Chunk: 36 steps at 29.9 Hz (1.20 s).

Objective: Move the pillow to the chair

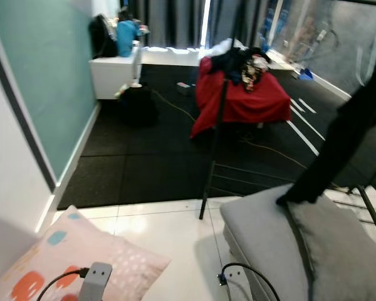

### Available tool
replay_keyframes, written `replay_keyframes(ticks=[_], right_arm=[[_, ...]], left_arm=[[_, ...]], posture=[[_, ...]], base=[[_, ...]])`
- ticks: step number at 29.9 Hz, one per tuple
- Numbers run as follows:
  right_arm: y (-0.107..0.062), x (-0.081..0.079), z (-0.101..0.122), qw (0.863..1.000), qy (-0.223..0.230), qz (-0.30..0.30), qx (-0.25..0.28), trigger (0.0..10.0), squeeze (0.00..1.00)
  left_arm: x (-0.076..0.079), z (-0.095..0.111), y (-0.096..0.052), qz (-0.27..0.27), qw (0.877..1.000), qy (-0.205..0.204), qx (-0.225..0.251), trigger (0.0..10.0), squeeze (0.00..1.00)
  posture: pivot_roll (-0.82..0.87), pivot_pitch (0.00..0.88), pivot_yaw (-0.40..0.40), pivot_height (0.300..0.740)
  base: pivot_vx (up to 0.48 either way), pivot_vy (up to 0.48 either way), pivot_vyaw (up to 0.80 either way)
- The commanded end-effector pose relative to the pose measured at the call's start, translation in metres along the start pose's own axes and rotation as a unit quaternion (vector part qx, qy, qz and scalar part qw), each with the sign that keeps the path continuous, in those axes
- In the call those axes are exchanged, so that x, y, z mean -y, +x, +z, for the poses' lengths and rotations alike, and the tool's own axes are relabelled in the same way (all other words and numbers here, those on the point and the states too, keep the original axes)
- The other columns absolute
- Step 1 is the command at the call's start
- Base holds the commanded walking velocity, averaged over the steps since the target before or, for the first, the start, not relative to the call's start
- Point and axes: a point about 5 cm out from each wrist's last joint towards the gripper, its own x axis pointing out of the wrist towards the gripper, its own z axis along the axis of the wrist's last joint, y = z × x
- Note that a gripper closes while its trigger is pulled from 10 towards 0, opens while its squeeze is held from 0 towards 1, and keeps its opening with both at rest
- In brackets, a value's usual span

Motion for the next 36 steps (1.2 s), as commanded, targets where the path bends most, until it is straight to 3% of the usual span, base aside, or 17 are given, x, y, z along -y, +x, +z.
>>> replay_keyframes(ticks=[1,5,6,8,10,11,13,16,22,31,36], right_arm=[[0.000,0.001,0.004,1.000,0.008,0.002,0.023,10.0,0.00],[-0.001,0.000,0.008,0.999,0.006,0.007,0.046,10.0,0.00],[-0.001,0.000,0.010,0.998,0.002,0.010,0.056,10.0,0.00],[-0.001,0.000,0.010,0.998,0.002,0.010,0.056,10.0,0.00],[-0.002,0.000,0.013,0.997,-0.015,0.012,0.070,10.0,0.00],[-0.002,0.000,0.013,0.997,-0.021,0.011,0.074,10.0,0.00],[-0.002,0.000,0.013,0.997,-0.019,0.011,0.072,10.0,0.00],[-0.002,0.000,0.011,0.997,-0.017,0.010,0.068,10.0,0.00],[-0.002,0.001,0.011,0.997,-0.019,0.011,0.071,10.0,0.00],[-0.002,0.002,0.011,0.997,-0.022,0.010,0.072,10.0,0.00],[-0.003,0.003,0.013,0.997,-0.031,0.013,0.074,10.0,0.00]], left_arm=[[0.005,-0.004,-0.001,-0.004,1.000,-0.025,0.007,10.0,0.00],[0.004,-0.001,-0.002,0.002,0.997,-0.064,0.039,10.0,0.00],[-0.010,0.019,0.000,0.003,0.995,-0.073,0.075,10.0,0.00],[-0.010,0.019,0.000,0.003,0.995,-0.073,0.075,10.0,0.00],[-0.045,0.066,-0.002,0.001,0.983,-0.093,0.158,10.0,0.00],[-0.054,0.078,-0.004,0.000,0.979,-0.094,0.180,10.0,0.00],[-0.057,0.080,-0.006,0.000,0.977,-0.094,0.189,10.0,0.00],[-0.050,0.071,-0.004,-0.001,0.979,-0.106,0.171,10.0,0.00],[-0.038,0.074,-0.002,-0.019,0.978,-0.116,0.175,10.0,0.00],[-0.037,0.071,-0.001,-0.025,0.976,-0.144,0.160,10.0,0.00],[-0.032,0.062,0.002,-0.035,0.978,-0.164,0.121,10.0,0.00]], posture=[[-0.12,0.005,-0.075,0.723],[-0.13,0.026,-0.072,0.723],[-0.13,0.033,-0.073,0.723],[-0.13,0.033,-0.073,0.723],[-0.11,0.034,-0.082,0.723],[-0.11,0.034,-0.082,0.723],[-0.11,0.040,-0.084,0.723],[-0.12,0.031,-0.082,0.723],[-0.13,0.018,-0.085,0.723],[-0.13,0.019,-0.088,0.723],[-0.14,0.014,-0.092,0.723]], base=[[0.000,0.000,-0.59],[0.000,0.000,-0.59],[0.000,0.000,-0.59],[0.000,0.000,-0.59],[0.000,0.000,-0.30],[0.000,0.000,0.00],[0.000,0.000,0.00],[0.000,-0.417,0.00],[0.000,-0.480,0.00],[0.000,-0.053,0.00],[0.000,-0.384,0.00]])
